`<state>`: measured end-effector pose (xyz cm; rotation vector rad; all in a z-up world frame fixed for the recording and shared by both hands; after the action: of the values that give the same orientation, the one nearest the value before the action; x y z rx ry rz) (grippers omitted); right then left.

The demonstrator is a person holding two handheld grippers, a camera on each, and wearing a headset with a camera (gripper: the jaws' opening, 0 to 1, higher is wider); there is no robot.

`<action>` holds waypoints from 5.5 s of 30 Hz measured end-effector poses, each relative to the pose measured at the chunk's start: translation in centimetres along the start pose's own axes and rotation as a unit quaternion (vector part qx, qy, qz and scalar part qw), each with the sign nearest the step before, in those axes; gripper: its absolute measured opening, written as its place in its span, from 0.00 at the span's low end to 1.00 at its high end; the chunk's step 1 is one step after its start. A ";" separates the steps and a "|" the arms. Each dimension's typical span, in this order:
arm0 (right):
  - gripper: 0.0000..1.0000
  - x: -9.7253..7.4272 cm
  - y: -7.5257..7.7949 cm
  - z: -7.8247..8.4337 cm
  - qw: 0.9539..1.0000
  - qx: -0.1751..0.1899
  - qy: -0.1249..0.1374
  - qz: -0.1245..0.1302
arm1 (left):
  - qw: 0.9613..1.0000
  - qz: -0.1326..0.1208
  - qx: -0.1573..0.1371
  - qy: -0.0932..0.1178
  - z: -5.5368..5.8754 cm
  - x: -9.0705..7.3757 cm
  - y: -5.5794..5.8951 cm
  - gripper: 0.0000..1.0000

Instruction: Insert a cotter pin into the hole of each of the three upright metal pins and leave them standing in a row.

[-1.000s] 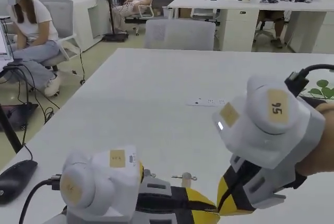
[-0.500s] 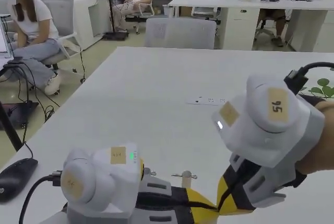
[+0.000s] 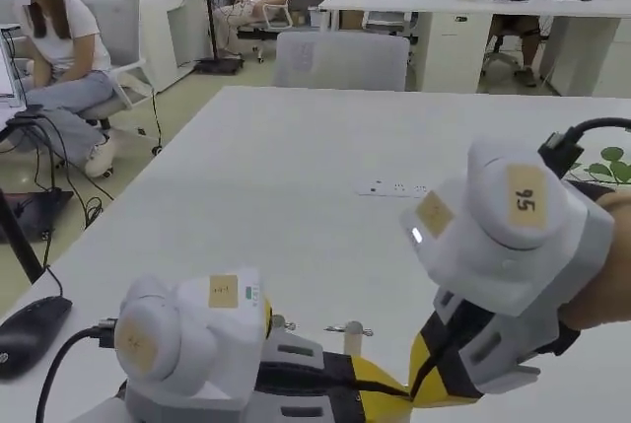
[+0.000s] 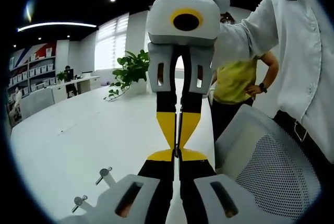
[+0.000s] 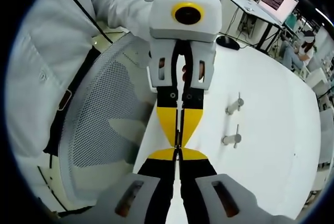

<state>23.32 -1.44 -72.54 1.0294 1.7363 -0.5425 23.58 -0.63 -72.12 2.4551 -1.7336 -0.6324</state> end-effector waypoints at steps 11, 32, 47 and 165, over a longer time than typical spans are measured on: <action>0.12 -0.6 -0.3 0.7 1.000 0.023 0.015 -0.014 | 1.000 0.004 0.002 0.000 -0.1 -0.3 0.0 0.00; 0.14 -1.3 -1.9 0.8 0.969 0.137 0.144 -0.144 | 0.998 0.051 0.048 -0.009 -0.6 -0.8 1.8 0.00; 0.10 -1.0 -3.0 -0.7 0.951 0.142 0.181 -0.208 | 0.994 0.087 0.068 -0.015 -0.7 -0.4 3.3 0.00; 0.03 -0.4 -1.1 7.4 0.983 0.170 0.060 0.039 | 0.971 -0.208 -0.105 -0.053 6.0 4.8 -7.2 0.18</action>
<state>26.32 -7.70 -75.22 1.3885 1.7345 -0.7593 29.09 -1.39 -81.02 2.6841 -1.1047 -0.9410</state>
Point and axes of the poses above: the centre of the closed fingertips' face, and the gripper's own axes: x roughly forward along the fingers, y roughly to its right, z roughly out of its underside, the point moved 1 cm from there along -x, roughly backward along the fingers, and after that the axes turned 14 degrees about -x, right-handed, at the moved point
